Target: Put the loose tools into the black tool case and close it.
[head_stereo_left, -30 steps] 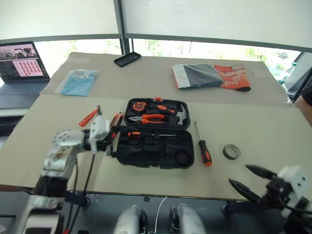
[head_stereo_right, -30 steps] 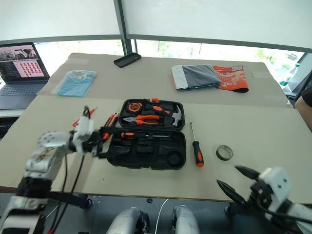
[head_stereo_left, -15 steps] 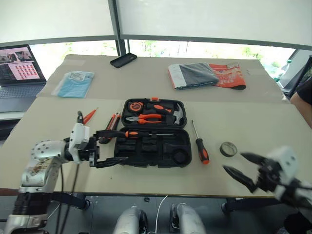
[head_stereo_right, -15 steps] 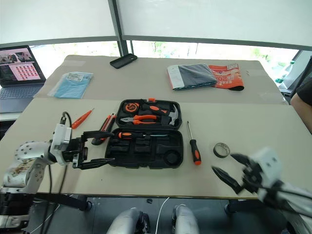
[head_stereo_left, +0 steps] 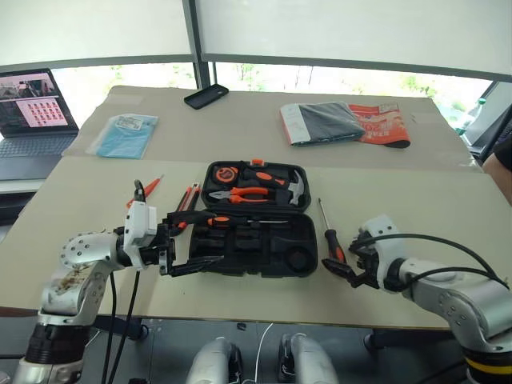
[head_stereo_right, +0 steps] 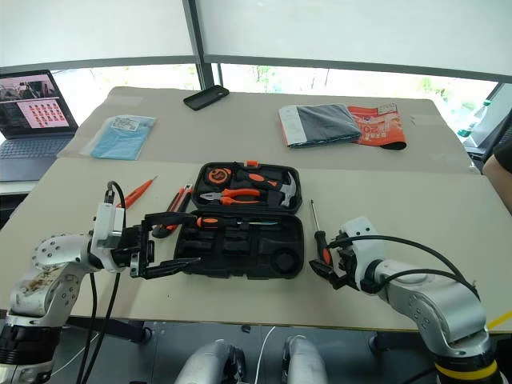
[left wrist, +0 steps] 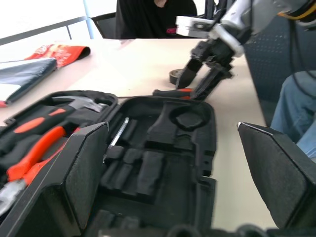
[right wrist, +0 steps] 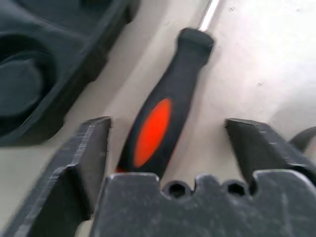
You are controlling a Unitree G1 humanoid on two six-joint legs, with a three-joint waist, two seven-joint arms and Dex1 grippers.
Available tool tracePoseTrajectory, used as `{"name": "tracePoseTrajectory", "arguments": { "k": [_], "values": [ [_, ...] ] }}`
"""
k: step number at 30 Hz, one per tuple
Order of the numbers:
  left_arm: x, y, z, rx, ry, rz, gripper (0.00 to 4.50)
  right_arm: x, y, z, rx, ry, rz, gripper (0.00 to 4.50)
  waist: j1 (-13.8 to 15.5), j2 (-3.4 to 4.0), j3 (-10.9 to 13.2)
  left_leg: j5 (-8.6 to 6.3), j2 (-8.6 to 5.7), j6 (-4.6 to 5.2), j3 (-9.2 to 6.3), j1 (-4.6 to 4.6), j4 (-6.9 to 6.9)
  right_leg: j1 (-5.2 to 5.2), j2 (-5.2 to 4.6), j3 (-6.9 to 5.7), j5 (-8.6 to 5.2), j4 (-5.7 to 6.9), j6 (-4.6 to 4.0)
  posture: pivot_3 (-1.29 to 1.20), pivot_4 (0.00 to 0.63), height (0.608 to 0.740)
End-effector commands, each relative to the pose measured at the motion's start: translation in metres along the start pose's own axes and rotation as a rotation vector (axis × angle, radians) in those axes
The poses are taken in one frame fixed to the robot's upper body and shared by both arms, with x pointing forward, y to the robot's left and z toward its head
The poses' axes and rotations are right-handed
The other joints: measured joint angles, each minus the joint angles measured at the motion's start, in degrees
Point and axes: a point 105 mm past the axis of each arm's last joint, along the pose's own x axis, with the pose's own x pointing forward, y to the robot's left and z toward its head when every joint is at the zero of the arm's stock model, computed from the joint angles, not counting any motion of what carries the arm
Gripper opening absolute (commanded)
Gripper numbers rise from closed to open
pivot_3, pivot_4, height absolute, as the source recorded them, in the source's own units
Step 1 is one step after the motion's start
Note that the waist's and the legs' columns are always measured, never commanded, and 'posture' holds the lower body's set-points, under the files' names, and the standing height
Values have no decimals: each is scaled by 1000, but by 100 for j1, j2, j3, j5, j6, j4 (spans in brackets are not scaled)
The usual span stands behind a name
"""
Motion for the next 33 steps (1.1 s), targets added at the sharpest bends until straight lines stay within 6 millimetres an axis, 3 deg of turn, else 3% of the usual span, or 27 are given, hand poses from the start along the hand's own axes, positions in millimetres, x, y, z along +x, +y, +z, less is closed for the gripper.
{"name": "tracePoseTrajectory", "arguments": {
  "k": [1,6,9,12,15,17,20,22,25,30,33],
  "values": [
    [4,-9,11,15,-33,-53,4500,-3,-17,1,95,-25,-152,2677,-4,-1,0,0,2,-6,0,4,0,2,1,1,0,1,0,0,150,740],
    [7,-6,17,6,-73,-32,4500,-17,-28,11,181,-159,-295,1044,4,1,0,-17,2,-54,-1,3,-1,1,5,1,1,10,1,0,150,740],
    [8,-4,16,7,-83,-32,4500,-25,-26,24,174,-269,-322,1025,-12,2,0,-17,1,-54,2,-3,-2,-3,8,2,1,9,1,0,150,740],
    [7,-1,17,-4,-94,-13,4500,-35,-23,54,69,-427,-295,1025,-46,5,2,-16,1,-57,4,0,-5,-5,16,3,0,9,1,0,150,740],
    [0,3,13,-21,-78,22,4500,-37,26,92,-211,-557,51,1025,-111,6,3,-15,1,-59,9,11,-7,-2,22,2,0,10,1,0,150,740],
    [-6,4,9,-33,-61,48,4500,-40,57,100,-447,-581,276,1025,-165,7,4,-15,3,-58,12,19,-11,-2,29,2,0,9,1,0,150,740],
    [-22,5,-5,-50,5,94,4500,-21,62,91,-805,-428,447,1025,-183,6,5,-11,13,-19,6,26,-16,0,54,3,-2,2,-2,0,150,740],
    [-32,3,-13,-55,47,112,4500,-8,59,91,-898,-360,508,1025,-163,0,7,-8,17,14,3,28,-20,0,56,4,-10,1,-14,0,150,740],
    [-40,2,-15,-57,69,148,4500,11,63,103,-947,-338,547,1025,-154,-3,12,15,16,-23,4,19,-19,-9,46,4,-11,5,-19,0,150,740],
    [-46,-2,-15,-49,82,198,4500,41,66,93,-1022,-224,591,1025,-126,-5,13,15,16,-25,1,7,-18,-13,-1,0,-10,6,-24,0,150,740],
    [-47,-6,-14,-52,85,208,4500,47,70,92,-1032,-205,611,1025,-103,-5,14,11,8,-18,3,-7,-17,-16,-17,-6,-10,1,-24,0,150,740]
  ]
}}
